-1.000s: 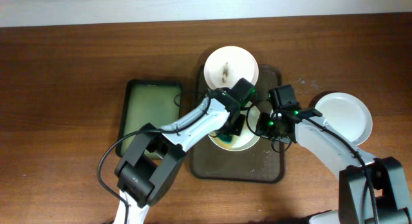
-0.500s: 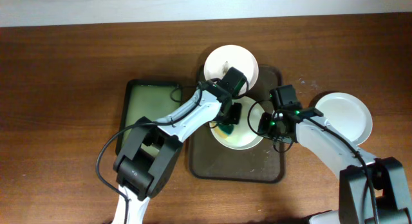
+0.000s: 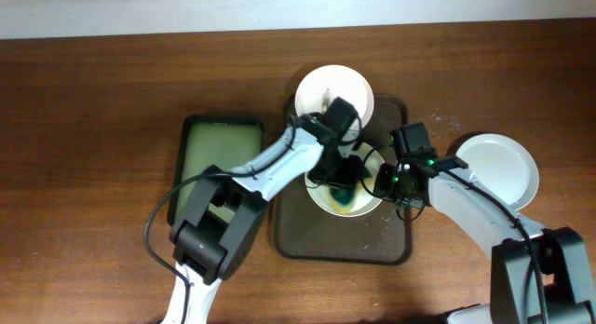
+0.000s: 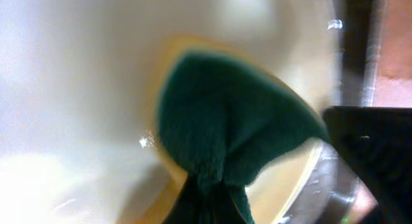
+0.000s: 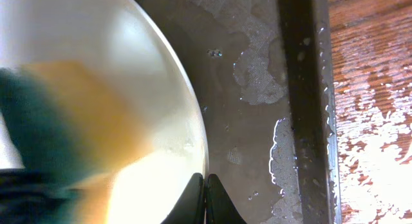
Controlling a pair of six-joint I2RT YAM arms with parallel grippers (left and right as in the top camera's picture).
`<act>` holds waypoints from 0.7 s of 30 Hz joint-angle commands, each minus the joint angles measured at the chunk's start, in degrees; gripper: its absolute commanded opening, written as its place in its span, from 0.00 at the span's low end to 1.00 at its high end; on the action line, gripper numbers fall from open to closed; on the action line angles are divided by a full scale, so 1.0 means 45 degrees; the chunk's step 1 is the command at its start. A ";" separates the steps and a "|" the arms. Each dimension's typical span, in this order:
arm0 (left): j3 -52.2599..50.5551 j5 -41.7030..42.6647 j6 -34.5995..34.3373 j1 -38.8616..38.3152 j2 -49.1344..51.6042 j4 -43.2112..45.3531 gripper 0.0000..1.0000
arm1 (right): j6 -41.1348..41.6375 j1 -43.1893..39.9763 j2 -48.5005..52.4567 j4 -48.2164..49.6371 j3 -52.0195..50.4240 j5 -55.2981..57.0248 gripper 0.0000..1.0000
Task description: Clean dirty plates on tray and stack at the side
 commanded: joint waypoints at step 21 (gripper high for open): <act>-0.2331 -0.5445 0.0437 0.6188 -0.3546 -0.3206 0.04 | -0.5192 -0.1511 0.0767 -0.1836 0.2336 -0.2288 0.29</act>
